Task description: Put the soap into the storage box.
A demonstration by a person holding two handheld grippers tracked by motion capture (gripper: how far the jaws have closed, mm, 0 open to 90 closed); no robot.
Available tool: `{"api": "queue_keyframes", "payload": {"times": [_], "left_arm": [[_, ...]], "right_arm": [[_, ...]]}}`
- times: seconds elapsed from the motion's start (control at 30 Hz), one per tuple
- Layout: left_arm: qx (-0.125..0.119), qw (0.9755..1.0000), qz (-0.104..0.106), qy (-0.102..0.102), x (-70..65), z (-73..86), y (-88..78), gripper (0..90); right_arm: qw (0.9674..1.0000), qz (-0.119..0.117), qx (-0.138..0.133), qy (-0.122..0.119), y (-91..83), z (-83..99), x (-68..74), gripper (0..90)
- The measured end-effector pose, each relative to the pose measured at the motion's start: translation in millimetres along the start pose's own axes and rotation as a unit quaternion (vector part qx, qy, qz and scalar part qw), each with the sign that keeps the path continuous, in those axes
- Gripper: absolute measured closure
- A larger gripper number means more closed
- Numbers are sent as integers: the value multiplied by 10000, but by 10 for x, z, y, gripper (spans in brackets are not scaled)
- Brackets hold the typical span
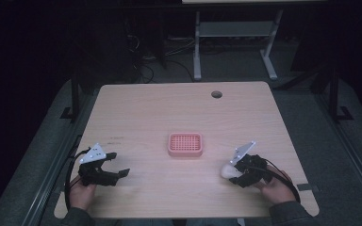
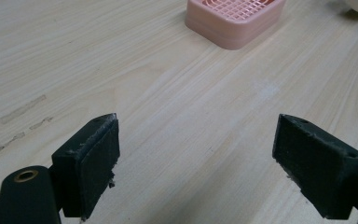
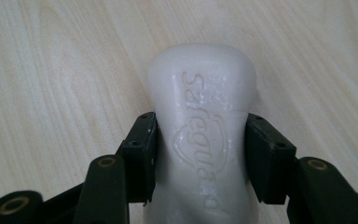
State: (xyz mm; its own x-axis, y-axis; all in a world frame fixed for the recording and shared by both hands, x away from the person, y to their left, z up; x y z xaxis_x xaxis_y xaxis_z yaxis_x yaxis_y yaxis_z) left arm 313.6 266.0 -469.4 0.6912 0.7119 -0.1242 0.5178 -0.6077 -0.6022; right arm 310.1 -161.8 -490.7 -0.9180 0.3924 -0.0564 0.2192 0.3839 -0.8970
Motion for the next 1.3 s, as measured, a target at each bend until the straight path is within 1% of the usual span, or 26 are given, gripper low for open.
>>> {"api": "queue_keyframes", "payload": {"times": [0.1,0.2,0.47,0.57,0.67,0.77,0.8,0.83,0.87,0.9,1.0,1.07,1.3], "left_arm": [[2,10000,-1,-12,-1,1,1,140],[3,10000,-3,-11,-1,2,-3,140],[6,10000,0,-24,2,3,-5,140],[3,10000,-6,-18,6,3,-10,141],[-5,10000,-14,-15,11,3,-12,140],[-26,10000,-13,-63,10,4,-14,140],[-24,10000,-11,-59,12,4,-16,140],[-26,10000,-14,-36,16,3,-17,140],[-30,10000,-16,-13,20,2,-18,140],[-37,10000,-9,-29,17,2,-18,140],[-43,10000,-2,-43,12,1,-16,140],[-19,10000,-6,-33,14,2,-21,140],[-37,10000,0,-39,13,0,-19,140]], "right_arm": [[10000,-15,-79,-51,-31,-51,-1,486],[9999,-19,-94,-130,-37,-123,-14,486],[9994,-142,80,-300,5,-291,-64,485],[9993,-179,81,-327,-9,-363,-97,485],[9989,-167,106,-426,-28,-456,-141,486],[9986,-197,144,-468,-43,-542,-156,485],[9984,-179,142,-523,-43,-573,-168,485],[9984,-215,141,-496,-47,-611,-168,485],[9982,-194,129,-560,-43,-631,-184,485],[9982,-220,125,-539,-42,-658,-185,485],[9978,-275,126,-592,-16,-739,-215,485],[9976,-342,65,-602,-1,-782,-225,485],[9971,-402,89,-645,32,-873,-285,485]]}}
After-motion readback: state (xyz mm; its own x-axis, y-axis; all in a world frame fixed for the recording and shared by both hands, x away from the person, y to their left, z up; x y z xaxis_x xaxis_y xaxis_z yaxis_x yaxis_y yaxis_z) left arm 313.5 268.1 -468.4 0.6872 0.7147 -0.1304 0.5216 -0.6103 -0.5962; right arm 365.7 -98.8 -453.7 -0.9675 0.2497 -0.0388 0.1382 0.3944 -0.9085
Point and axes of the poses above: each handheld gripper's, and its own axes: y roughly forward along the jaws, z roughly out of its underside, x roughly to its left, the point moved 6 cm from there along y, roughly forward along the jaws, and after that the axes turned 5 degrees about -y, right-handed, at the moved point
